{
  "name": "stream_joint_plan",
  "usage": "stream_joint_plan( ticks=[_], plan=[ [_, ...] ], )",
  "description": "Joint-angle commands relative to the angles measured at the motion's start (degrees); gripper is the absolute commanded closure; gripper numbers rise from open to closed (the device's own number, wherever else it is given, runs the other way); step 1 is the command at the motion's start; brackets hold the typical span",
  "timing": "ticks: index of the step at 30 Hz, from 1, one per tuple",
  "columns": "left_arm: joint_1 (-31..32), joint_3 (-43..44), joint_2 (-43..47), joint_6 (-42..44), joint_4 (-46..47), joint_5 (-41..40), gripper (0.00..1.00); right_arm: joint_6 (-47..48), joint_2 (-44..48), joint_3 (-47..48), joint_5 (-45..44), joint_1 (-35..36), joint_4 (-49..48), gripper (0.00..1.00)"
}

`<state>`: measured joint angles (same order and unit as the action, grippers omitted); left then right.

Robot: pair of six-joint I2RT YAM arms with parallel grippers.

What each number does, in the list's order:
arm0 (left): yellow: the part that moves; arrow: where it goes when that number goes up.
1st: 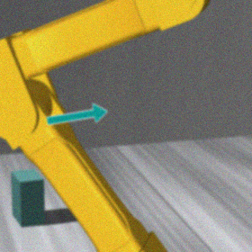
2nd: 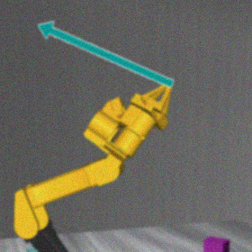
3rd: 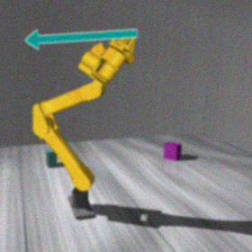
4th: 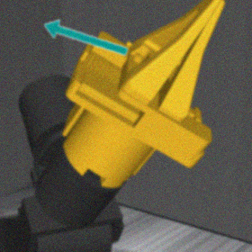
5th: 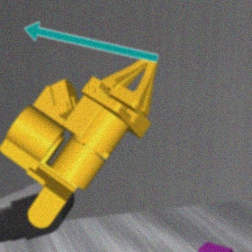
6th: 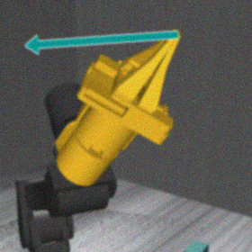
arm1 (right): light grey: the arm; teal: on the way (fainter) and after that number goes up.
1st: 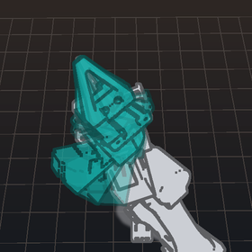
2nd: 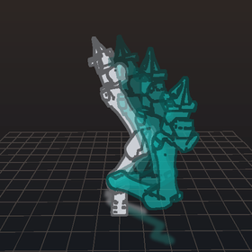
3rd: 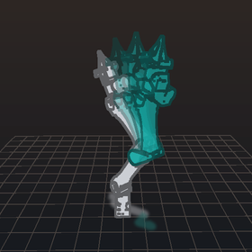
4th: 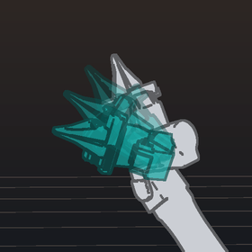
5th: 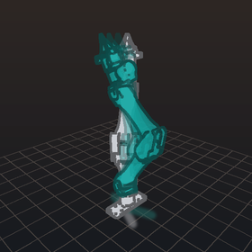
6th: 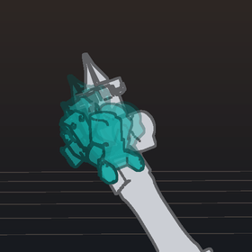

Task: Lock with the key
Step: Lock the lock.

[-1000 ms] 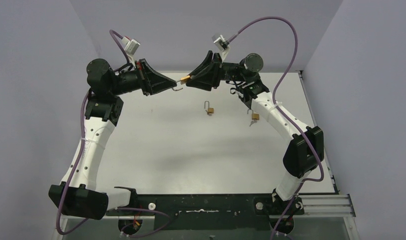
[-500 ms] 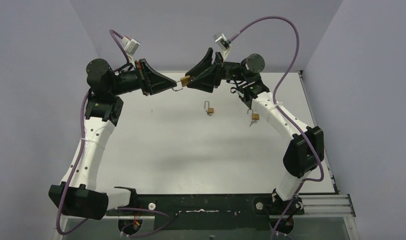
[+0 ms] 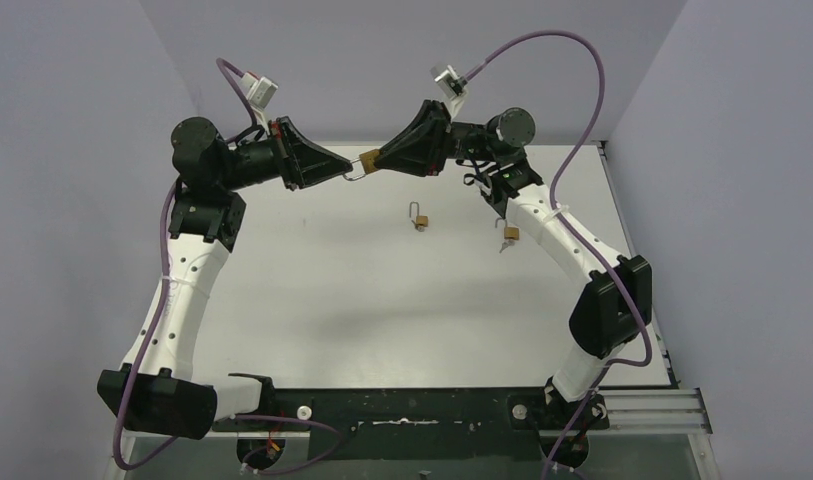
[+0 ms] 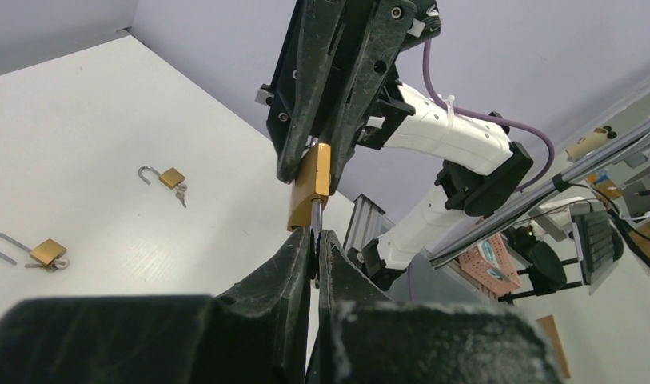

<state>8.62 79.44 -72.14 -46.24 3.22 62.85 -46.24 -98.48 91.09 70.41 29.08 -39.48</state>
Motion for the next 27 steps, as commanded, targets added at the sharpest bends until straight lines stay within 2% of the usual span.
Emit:
stream_joint_plan(
  ticks=[1,5,13,14,16,19,21,27],
  plan=[
    [-0.4,0.7,0.6,-1.1,4.1,-0.1,1.0,-1.1,3.6,1.3,-1.1,0.7,-3.8,1.0],
    [-0.6,0.0,0.7,-1.5,4.4,-0.8,1.0,-3.5,3.6,1.6,-1.3,0.7,-4.1,1.0],
    [-2.3,-2.7,2.7,-3.7,7.9,-2.5,1.0,-4.2,7.3,1.7,-5.6,-1.2,5.9,1.0],
    [-2.5,-3.4,2.8,-4.8,8.8,-2.5,0.94,-3.8,7.6,1.8,-5.9,-1.3,7.3,1.0],
    [-2.8,-5.1,3.0,-8.5,14.7,-2.2,0.74,-4.4,8.4,2.1,-6.0,-1.7,8.0,1.0],
    [-3.0,-7.7,3.0,-14.9,23.4,-2.0,0.6,-5.9,8.8,2.8,-5.8,-2.1,8.0,1.0],
    [-3.0,-8.8,2.6,-19.1,27.6,-2.4,0.42,-6.3,8.9,3.2,-5.8,-2.1,8.1,1.0],
    [-3.0,-11.2,0.7,-30.9,41.2,-4.1,0.4,-8.5,7.9,3.4,-5.3,-2.1,6.3,1.0]
  ],
)
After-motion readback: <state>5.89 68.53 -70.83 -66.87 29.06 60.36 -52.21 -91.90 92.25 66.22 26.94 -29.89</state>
